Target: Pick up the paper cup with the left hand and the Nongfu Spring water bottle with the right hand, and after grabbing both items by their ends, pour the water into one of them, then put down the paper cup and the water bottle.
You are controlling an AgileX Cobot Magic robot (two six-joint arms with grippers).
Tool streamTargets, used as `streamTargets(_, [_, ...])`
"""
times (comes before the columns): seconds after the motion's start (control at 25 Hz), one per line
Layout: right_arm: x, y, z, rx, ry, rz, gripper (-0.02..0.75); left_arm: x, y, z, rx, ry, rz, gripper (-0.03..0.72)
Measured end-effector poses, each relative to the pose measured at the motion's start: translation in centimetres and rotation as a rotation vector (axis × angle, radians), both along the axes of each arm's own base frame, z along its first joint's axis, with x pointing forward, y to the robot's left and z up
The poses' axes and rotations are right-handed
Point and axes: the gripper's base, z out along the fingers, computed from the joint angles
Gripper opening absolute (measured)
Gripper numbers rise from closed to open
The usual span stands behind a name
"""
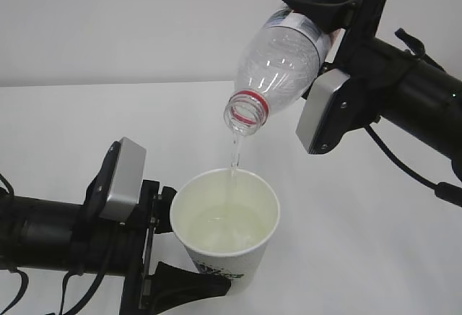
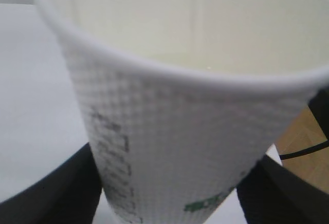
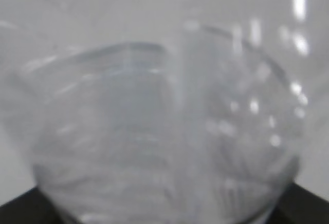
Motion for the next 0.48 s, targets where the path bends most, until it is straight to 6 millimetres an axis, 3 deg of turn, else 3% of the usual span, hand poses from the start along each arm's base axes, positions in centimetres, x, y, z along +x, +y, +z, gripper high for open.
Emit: streamTargets(0.48, [0.0, 0.0, 0.0, -0.003, -0.002, -0.001, 0.492, 0.0, 0.0, -0.01, 0.001, 0.0, 0.0, 0.554])
